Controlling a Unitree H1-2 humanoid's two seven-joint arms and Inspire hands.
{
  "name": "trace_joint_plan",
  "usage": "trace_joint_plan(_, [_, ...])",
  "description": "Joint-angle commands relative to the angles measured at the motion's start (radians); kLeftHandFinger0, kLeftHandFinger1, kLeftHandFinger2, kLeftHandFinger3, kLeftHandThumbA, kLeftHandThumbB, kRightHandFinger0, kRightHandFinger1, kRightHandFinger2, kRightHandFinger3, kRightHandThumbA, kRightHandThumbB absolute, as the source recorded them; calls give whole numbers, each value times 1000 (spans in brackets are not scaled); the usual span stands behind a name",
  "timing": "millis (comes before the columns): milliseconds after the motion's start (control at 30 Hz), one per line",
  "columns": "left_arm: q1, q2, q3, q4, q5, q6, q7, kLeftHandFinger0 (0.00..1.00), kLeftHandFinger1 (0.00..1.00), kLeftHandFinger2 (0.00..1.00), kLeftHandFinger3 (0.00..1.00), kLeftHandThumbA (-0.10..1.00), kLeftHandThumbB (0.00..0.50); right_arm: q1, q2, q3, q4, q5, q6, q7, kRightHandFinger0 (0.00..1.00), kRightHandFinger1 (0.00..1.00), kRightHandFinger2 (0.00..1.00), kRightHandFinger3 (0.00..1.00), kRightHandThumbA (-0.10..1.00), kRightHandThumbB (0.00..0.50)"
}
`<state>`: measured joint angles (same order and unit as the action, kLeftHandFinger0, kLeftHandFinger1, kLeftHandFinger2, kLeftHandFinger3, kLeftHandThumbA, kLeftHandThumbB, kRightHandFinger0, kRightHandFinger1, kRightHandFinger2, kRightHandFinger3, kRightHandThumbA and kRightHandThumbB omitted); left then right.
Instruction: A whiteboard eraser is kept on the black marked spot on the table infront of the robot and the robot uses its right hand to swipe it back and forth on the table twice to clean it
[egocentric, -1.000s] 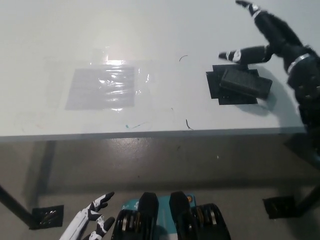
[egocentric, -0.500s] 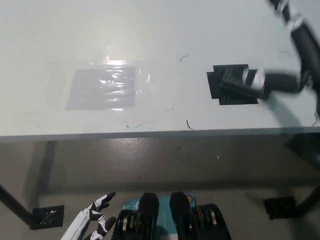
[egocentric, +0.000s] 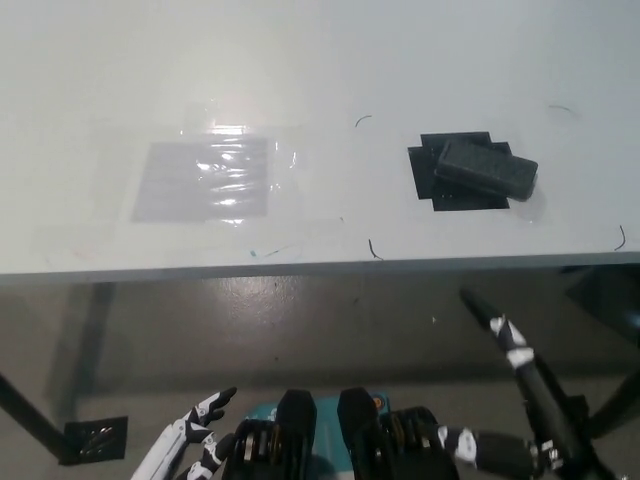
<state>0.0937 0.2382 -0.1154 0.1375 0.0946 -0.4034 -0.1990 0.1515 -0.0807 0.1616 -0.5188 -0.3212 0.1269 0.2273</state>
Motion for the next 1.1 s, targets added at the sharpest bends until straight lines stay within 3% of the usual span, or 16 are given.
trace_joint_plan(0, [-8,-1,21,-5,-43,-67,13,1000,1000,1000,1000,834,404,80,51,-34,204,157,-481,-154,1000,1000,1000,1000,1000,224])
trace_joint_plan(33, [-7,-2,20,-5,-43,-67,14,1000,1000,1000,1000,834,403,72,48,-38,231,149,-494,-157,1000,1000,1000,1000,1000,227])
trace_joint_plan(100, [-9,-2,22,-7,-43,-67,16,1000,1000,1000,1000,832,395,41,44,-47,341,130,-518,-166,1000,1000,1000,1000,1000,287])
trace_joint_plan(167, [-8,-1,24,-12,-42,-67,17,1000,1000,1000,1000,833,394,17,39,-56,460,118,-549,-175,1000,1000,1000,1000,1000,300])
trace_joint_plan(333, [-14,0,28,-13,-43,-67,16,1000,1000,1000,1000,843,408,-12,42,-79,576,142,-559,-170,1000,1000,1000,1000,1000,308])
trace_joint_plan(400, [-18,0,29,-11,-50,-66,12,1000,1000,1000,1000,842,411,-21,44,-87,586,150,-543,-165,1000,1000,1000,1000,1000,284])
trace_joint_plan(533, [-33,1,33,-6,-37,-67,24,1000,1000,1000,1000,847,402,-45,41,-97,624,142,-562,-173,1000,1000,1000,1000,1000,301])
trace_joint_plan(600, [-39,3,34,-1,-37,-67,25,1000,1000,1000,1000,842,394,-55,39,-98,641,145,-572,-170,1000,1000,1000,1000,1000,278])
trace_joint_plan(1067, [-34,-1,32,6,-31,-67,21,1000,1000,1000,1000,825,398,-80,32,-90,690,119,-597,-187,1000,1000,1000,1000,1000,292])
